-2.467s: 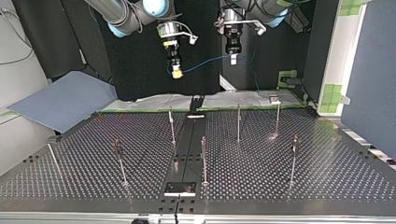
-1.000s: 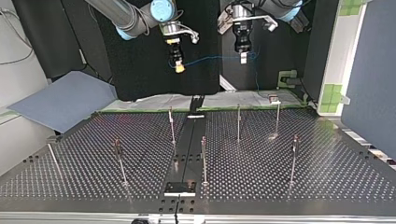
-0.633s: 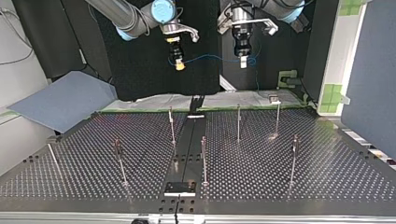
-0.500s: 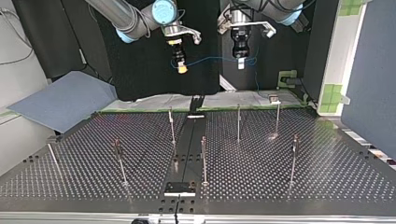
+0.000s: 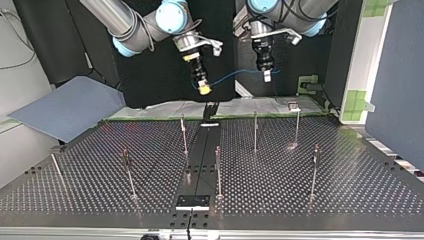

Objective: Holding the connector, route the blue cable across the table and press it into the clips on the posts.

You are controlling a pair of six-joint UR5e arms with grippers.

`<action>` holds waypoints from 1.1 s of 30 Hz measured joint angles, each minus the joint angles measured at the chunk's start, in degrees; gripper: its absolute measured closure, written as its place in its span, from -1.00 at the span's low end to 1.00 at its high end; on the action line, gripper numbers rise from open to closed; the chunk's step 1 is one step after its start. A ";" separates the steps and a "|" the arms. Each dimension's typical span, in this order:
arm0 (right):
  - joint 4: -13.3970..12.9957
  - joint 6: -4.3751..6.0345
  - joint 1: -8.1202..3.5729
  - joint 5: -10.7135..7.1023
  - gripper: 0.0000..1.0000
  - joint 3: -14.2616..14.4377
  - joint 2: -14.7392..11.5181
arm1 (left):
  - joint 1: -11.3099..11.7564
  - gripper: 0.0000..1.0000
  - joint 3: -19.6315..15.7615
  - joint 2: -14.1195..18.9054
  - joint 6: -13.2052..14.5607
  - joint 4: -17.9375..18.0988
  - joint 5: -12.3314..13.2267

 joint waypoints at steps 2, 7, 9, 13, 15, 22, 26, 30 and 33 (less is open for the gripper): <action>1.01 0.10 0.02 -0.47 1.00 -0.75 -1.18 | 0.49 1.00 0.13 1.12 0.00 -1.14 -0.74; 2.51 -0.06 0.46 -1.22 1.00 -2.70 -3.86 | 1.25 1.00 0.23 3.98 -0.49 -3.99 -1.82; 2.76 -0.01 0.76 -1.64 1.00 -3.50 -4.93 | 1.39 1.00 0.26 5.27 -0.95 -5.30 -2.61; 2.97 0.19 1.41 -2.10 1.00 -5.00 -5.72 | 1.76 1.00 0.47 7.61 -1.96 -7.62 -3.54; 3.10 0.33 1.73 -2.18 1.00 -5.70 -5.71 | 2.09 1.00 0.75 8.85 -2.60 -8.88 -3.71; 3.58 1.08 2.53 -2.23 1.00 -7.76 -4.57 | 3.56 1.00 3.40 13.18 -3.59 -12.58 -3.80; 4.19 1.52 3.14 -2.25 1.00 -9.51 -2.95 | 4.42 1.00 5.41 15.50 -3.55 -14.76 -3.78; 5.32 2.54 3.52 -2.63 1.00 -11.64 -1.88 | 5.36 1.00 6.60 16.32 -3.37 -16.29 -3.80; 6.44 3.46 3.72 -2.84 1.00 -13.45 -1.55 | 6.15 1.00 7.29 16.58 -3.16 -16.89 -3.75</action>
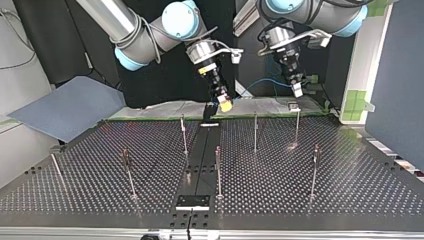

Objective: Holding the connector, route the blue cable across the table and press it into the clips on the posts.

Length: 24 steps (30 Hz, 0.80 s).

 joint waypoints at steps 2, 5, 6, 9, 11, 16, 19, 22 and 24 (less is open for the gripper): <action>0.92 0.54 0.12 -0.06 1.00 -1.23 0.15 | 0.63 1.00 0.44 0.03 0.10 -0.28 0.08; 2.29 1.06 0.22 -0.09 1.00 -3.06 0.37 | 2.00 1.00 0.93 0.01 0.19 -0.70 0.69; 2.67 1.16 0.22 -0.09 1.00 -3.59 0.43 | 2.48 1.00 1.06 0.02 0.18 -0.87 1.04; 3.84 1.33 0.35 -0.11 1.00 -5.25 0.95 | 4.16 1.00 1.48 0.09 0.13 -1.25 2.50; 4.84 1.37 0.48 -0.14 1.00 -6.48 1.69 | 5.44 1.00 1.84 0.12 0.08 -1.39 3.68; 6.48 1.39 0.72 -0.18 1.00 -9.17 3.36 | 7.31 1.00 2.95 0.09 -0.23 -1.66 5.10; 7.76 1.38 0.81 -0.18 1.00 -10.90 4.43 | 8.07 1.00 4.27 -0.02 -0.43 -2.28 5.39; 8.80 1.44 0.87 -0.20 1.00 -12.51 5.21 | 8.76 1.00 5.91 -0.18 -0.61 -2.96 5.77; 9.32 1.62 0.86 -0.23 1.00 -13.61 5.53 | 9.17 1.00 6.99 -0.28 -0.76 -3.45 6.15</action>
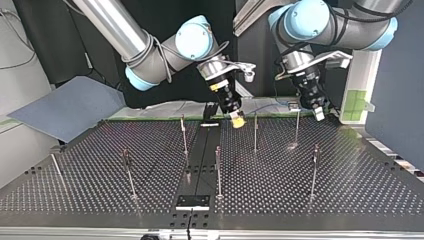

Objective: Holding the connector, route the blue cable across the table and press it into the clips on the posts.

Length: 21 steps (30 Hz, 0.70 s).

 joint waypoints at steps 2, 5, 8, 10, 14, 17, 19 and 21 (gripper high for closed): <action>0.66 0.21 -0.07 -0.02 1.00 -1.09 0.30 | 0.41 1.00 0.95 -0.14 -0.11 -0.42 0.34; 1.69 0.35 -0.23 -0.04 1.00 -2.88 0.71 | 0.97 1.00 2.00 -0.60 -0.22 -0.92 0.86; 2.70 0.40 -0.36 -0.19 1.00 -4.59 1.22 | 1.60 1.00 2.85 -1.33 -0.26 -1.15 1.17; 3.26 0.43 -0.46 -0.24 1.00 -5.71 1.54 | 1.99 1.00 3.33 -1.74 -0.32 -1.19 1.43; 4.48 0.46 -0.62 -0.48 1.00 -8.06 2.41 | 2.93 1.00 4.58 -2.22 -0.59 -1.26 2.15; 5.66 0.43 -0.62 -0.75 1.00 -9.76 3.45 | 3.61 1.00 5.36 -2.33 -0.78 -1.29 2.81; 6.36 0.42 -0.57 -0.86 1.00 -10.83 4.13 | 4.04 1.00 5.82 -2.45 -0.85 -1.32 3.22; 7.05 0.41 -0.44 -0.99 1.00 -12.11 4.87 | 4.51 1.00 6.44 -2.82 -0.93 -1.45 3.54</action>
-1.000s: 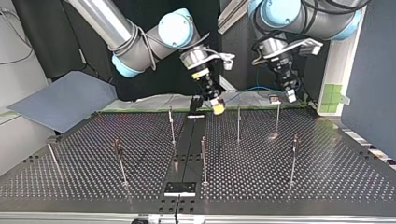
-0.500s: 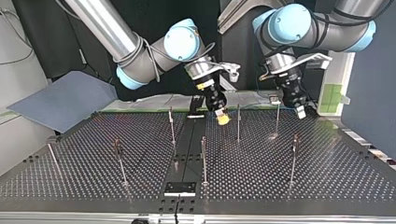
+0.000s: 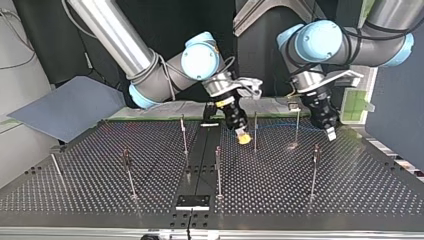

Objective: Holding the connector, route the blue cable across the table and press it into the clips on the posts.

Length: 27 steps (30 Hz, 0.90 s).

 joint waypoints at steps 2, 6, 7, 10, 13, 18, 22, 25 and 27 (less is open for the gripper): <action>0.58 0.00 0.18 -0.17 1.00 -1.26 0.67 | 0.43 1.00 0.81 -0.75 -0.03 -0.27 0.40; 1.80 -0.01 0.55 -0.32 1.00 -3.74 1.81 | 1.11 1.00 2.38 -2.38 -0.05 -0.65 0.91; 2.10 -0.03 0.60 -0.33 1.00 -4.29 2.04 | 1.29 1.00 2.66 -2.58 -0.06 -0.68 0.96; 2.91 -0.05 0.72 -0.36 1.00 -5.98 2.55 | 1.92 1.00 3.32 -2.92 -0.14 -0.65 1.29; 3.27 -0.03 0.61 -0.35 1.00 -7.59 2.78 | 2.66 1.00 3.69 -3.08 -0.26 -0.57 1.91; 3.47 -0.06 0.17 -0.24 1.00 -10.51 2.89 | 3.78 1.00 4.20 -4.05 -0.48 -0.35 3.28; 3.65 -0.08 -0.08 -0.21 1.00 -12.72 2.92 | 4.58 1.00 4.49 -4.69 -0.93 0.37 4.83; 3.72 -0.09 -0.22 -0.15 1.00 -14.54 2.98 | 5.31 1.00 4.89 -4.92 -1.54 0.94 6.11; 3.74 -0.09 -0.26 -0.13 1.00 -15.77 2.99 | 5.79 1.00 5.34 -5.39 -1.94 1.13 6.99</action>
